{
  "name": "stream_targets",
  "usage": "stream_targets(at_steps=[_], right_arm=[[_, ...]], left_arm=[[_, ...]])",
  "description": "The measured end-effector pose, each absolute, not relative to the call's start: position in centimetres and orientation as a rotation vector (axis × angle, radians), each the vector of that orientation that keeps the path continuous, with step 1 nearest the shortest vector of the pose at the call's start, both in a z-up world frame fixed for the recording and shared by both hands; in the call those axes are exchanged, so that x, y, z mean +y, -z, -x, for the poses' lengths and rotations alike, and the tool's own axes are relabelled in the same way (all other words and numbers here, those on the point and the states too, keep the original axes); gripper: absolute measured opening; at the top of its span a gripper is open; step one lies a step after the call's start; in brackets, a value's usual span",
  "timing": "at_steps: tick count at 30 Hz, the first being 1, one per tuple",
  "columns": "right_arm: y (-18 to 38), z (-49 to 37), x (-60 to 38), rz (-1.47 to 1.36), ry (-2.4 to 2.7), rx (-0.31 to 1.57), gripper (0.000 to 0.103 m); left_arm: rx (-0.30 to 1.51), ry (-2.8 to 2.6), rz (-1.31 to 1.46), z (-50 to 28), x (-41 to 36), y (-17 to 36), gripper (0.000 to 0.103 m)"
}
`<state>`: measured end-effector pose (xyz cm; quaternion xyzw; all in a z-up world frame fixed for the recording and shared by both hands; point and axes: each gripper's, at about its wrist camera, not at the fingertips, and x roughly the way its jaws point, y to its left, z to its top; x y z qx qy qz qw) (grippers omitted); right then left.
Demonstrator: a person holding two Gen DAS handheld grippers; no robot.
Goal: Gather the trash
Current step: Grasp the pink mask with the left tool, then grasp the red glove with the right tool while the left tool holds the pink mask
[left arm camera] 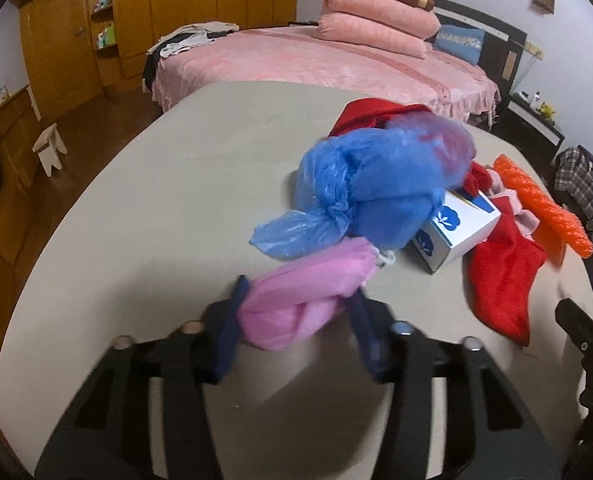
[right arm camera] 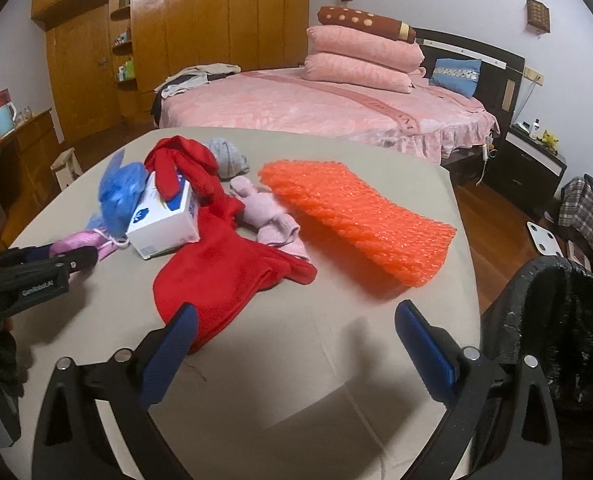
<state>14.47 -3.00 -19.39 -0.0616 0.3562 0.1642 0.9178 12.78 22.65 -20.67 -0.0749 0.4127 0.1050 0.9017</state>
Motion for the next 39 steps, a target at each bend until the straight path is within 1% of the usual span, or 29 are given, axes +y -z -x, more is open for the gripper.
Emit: stream_targets(at_steps=[3, 13, 21, 24, 25, 27, 29, 30, 31, 32, 35, 36, 39], right_arm=[[19.4, -14.6, -2.9, 0.118, -0.344, 0.737, 0.097], [19.3, -15.1, -3.3, 0.079, -0.34, 0.751, 0.097], [19.7, -15.7, -1.7, 0.095, -0.376, 0.769, 0.097], [20.0, -16.1, -1.0, 0.095, -0.391, 0.795, 0.095], [20.2, -16.3, -0.7, 0.102, -0.4, 0.809, 0.093], [20.8, -16.6, 0.3, 0.134, -0.431, 0.846, 0.081], [21.3, -16.7, 0.8, 0.145, -0.471, 0.876, 0.052], [21.4, -16.7, 0.9, 0.14, -0.489, 0.882, 0.048], [21.3, -16.6, 0.9, 0.135, -0.497, 0.876, 0.035], [21.2, -16.5, 0.8, 0.128, -0.508, 0.872, 0.02], [21.1, -16.3, 0.3, 0.106, -0.508, 0.87, 0.008], [21.0, -16.1, -0.2, 0.096, -0.505, 0.869, 0.006], [20.8, -15.4, -1.4, 0.086, -0.492, 0.867, 0.004]], left_arm=[[0.831, -0.203, 0.157, -12.1, 21.9, 20.4, 0.037], [0.806, -0.129, 0.126, -10.4, 18.4, 19.9, 0.036], [0.795, -0.158, 0.164, -10.0, 19.2, 19.8, 0.036], [0.799, -0.172, 0.164, -10.1, 19.3, 20.0, 0.036], [0.803, -0.175, 0.161, -10.2, 19.3, 20.1, 0.036], [0.809, -0.175, 0.154, -10.3, 19.2, 20.2, 0.036], [0.811, -0.169, 0.148, -10.4, 19.0, 20.2, 0.036], [0.809, -0.167, 0.145, -10.4, 18.9, 20.1, 0.036], [0.806, -0.164, 0.143, -10.4, 18.8, 20.0, 0.036], [0.803, -0.16, 0.141, -10.3, 18.7, 19.9, 0.036], [0.8, -0.14, 0.147, -10.3, 18.1, 19.8, 0.036], [0.8, -0.13, 0.146, -10.2, 17.8, 19.8, 0.036], [0.8, -0.099, 0.141, -10.1, 16.7, 19.7, 0.036]])
